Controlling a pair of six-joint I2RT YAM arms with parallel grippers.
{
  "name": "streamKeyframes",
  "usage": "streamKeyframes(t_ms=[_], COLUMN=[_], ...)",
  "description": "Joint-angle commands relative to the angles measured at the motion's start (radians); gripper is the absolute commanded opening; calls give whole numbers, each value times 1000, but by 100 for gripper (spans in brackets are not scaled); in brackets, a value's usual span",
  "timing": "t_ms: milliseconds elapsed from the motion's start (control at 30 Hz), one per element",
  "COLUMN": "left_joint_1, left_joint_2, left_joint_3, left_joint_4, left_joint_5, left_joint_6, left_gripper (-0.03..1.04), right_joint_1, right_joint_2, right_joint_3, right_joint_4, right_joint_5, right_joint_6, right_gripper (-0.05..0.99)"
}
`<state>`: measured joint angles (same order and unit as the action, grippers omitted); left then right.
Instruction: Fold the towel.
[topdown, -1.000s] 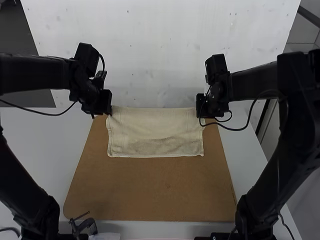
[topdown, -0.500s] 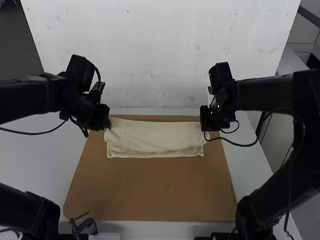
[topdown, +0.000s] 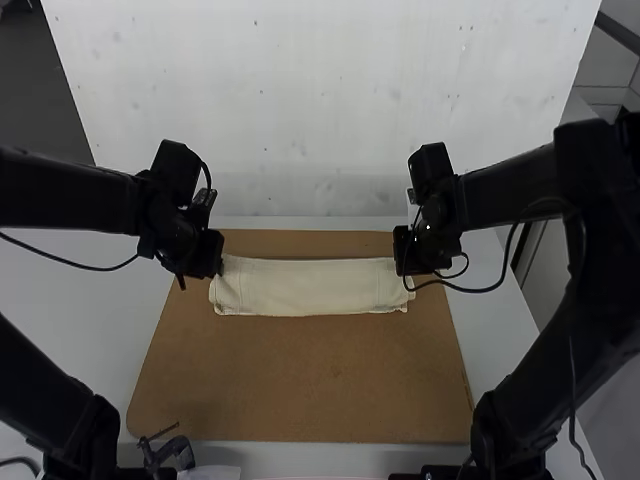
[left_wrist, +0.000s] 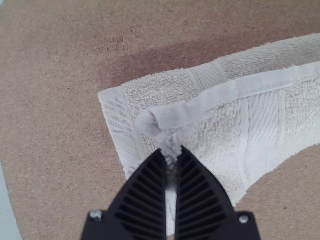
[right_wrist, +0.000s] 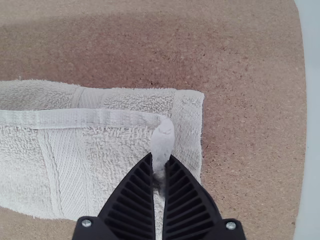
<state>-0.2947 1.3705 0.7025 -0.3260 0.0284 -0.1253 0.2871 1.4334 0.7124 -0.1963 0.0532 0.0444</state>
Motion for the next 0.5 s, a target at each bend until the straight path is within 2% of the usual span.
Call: streamKeyframes(t_ms=[0, 133, 467], left_joint_1=[9, 11, -6], left_joint_2=[65, 128, 213], left_joint_3=[75, 107, 170], left_joint_4=[30, 62, 73], left_joint_5=[-19, -31, -41], left_joint_6=[23, 24, 19], left_gripper=[2, 2, 2], right_joint_1=[6, -6, -29], right_joint_2=[45, 99, 179], right_joint_3=[39, 65, 94], right_joint_4=[26, 38, 74], right_joint_5=[28, 31, 48], right_joint_6=[6, 6, 8], right_gripper=[2, 2, 2])
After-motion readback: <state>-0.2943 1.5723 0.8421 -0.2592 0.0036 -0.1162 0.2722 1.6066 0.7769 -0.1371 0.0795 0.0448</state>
